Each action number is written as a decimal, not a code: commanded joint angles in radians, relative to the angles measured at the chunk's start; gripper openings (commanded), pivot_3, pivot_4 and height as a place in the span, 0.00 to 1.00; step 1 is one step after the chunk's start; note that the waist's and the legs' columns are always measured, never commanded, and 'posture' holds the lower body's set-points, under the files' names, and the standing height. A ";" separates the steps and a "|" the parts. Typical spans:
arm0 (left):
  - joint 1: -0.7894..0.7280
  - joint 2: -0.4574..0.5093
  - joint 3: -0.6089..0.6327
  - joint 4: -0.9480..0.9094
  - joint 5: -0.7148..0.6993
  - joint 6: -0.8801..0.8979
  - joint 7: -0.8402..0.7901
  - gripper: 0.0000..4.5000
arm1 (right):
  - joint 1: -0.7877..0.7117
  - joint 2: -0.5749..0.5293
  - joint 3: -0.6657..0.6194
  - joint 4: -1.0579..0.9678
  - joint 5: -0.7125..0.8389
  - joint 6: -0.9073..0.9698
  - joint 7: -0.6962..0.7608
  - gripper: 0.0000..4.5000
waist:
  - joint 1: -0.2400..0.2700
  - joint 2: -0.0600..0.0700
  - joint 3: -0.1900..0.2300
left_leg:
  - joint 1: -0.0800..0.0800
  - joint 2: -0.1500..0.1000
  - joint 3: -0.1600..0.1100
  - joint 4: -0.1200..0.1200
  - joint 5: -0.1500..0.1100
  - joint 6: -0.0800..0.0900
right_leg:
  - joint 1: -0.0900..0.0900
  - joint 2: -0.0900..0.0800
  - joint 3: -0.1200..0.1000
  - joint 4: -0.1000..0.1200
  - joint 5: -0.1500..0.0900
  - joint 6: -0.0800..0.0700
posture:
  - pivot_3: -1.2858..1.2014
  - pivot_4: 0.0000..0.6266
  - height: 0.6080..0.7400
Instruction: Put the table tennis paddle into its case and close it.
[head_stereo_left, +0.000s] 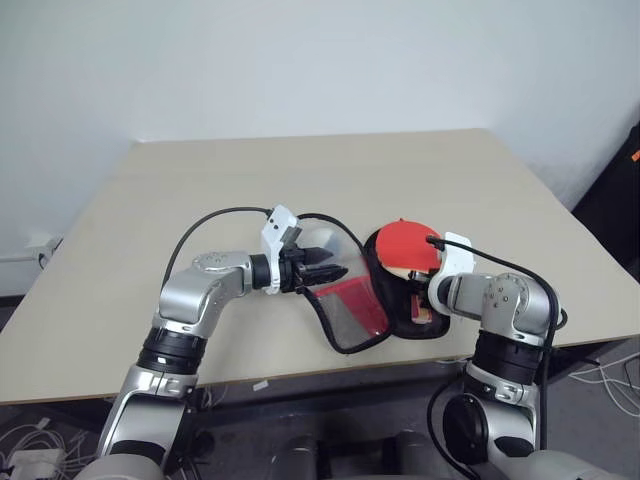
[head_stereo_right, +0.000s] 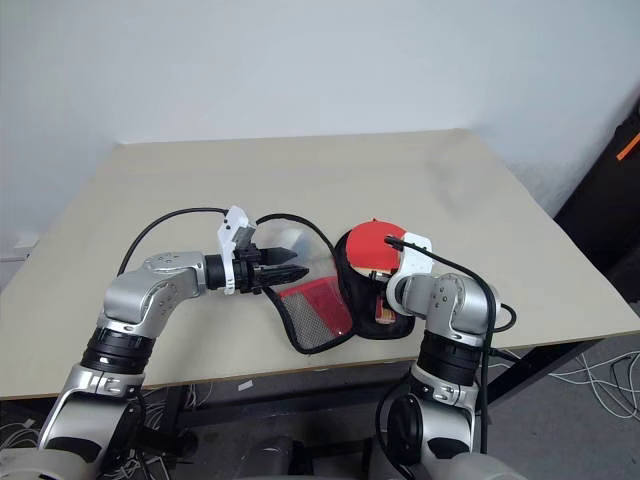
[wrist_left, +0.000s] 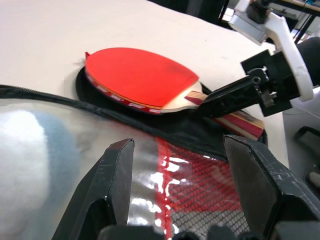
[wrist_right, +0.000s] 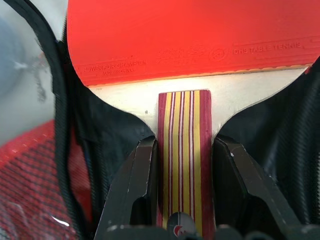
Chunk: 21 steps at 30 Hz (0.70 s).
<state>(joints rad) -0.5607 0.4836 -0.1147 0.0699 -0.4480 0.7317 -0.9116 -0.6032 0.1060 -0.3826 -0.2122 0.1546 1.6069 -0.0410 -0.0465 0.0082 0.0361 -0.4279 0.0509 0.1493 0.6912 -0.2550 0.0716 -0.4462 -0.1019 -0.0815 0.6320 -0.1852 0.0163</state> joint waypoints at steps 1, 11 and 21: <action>-0.023 0.006 0.016 -0.020 0.000 -0.015 -0.008 0.66 | 0.016 0.003 0.003 -0.065 -0.018 0.008 -0.022 0.28 | 0.000 0.000 0.000 | 0.000 0.000 0.000 0.000 0.000 0.000 | 0.000 0.000 0.000 0.000 0.000 0.000 | 0.52 0.00 0.88; -0.040 0.005 0.014 0.012 0.013 -0.027 -0.018 0.66 | 0.046 0.032 0.028 -0.114 -0.001 0.008 -0.023 0.28 | 0.000 0.000 0.000 | 0.000 0.000 0.000 0.000 0.000 0.000 | 0.000 0.000 0.000 0.000 0.000 0.000 | 0.52 0.00 0.88; -0.043 -0.001 0.013 0.026 0.021 -0.035 -0.015 0.66 | 0.055 0.040 0.063 -0.116 0.006 0.008 -0.023 0.28 | -0.001 0.000 0.000 | 0.000 0.000 0.000 -0.001 0.000 0.000 | -0.001 0.000 0.000 0.000 0.000 0.000 | 0.52 0.00 0.88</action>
<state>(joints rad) -0.5682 0.4832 -0.1146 0.1002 -0.4295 0.7165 -0.9191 -0.5357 0.1415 -0.3357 -0.2913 0.1521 1.6069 -0.0627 -0.0474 0.0082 0.0361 -0.4279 0.0513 0.1495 0.6907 -0.2550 0.0713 -0.4467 -0.1018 -0.0815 0.6318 -0.1854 0.0165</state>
